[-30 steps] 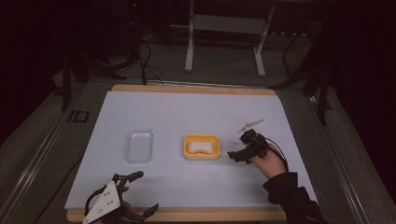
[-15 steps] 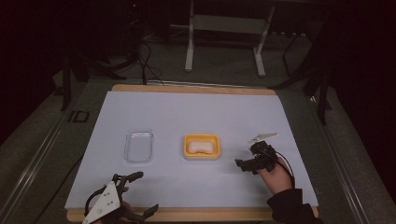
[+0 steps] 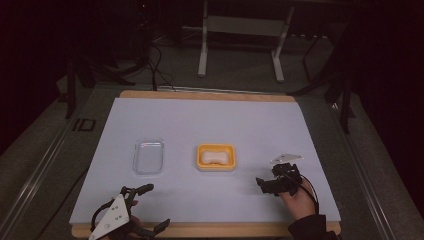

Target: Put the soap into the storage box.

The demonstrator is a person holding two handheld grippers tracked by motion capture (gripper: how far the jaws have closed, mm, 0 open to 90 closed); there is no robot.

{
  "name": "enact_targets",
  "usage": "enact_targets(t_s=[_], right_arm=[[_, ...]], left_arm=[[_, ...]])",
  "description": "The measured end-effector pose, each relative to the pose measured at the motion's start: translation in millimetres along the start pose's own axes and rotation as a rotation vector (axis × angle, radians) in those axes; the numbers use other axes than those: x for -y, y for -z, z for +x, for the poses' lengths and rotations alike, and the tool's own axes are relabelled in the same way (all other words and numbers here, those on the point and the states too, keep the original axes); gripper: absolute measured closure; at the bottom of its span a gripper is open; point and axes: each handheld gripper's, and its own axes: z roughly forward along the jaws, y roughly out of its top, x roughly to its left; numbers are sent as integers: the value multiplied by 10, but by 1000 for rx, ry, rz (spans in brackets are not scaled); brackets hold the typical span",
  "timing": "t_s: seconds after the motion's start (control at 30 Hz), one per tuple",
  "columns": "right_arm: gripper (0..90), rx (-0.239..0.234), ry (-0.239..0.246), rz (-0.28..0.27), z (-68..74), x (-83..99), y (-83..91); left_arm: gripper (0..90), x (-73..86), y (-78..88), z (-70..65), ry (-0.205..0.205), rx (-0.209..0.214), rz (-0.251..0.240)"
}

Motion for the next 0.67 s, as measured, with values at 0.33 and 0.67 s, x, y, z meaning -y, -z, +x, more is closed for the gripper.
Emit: enact_targets(t_s=[0.33,0.67], right_arm=[[124,24,18,-43,140,175,90],[124,46,29,-51,150,154,76]], left_arm=[[1,-6,0,-6,6,4,2],[1,-7,-10,-11,7,6,9]])
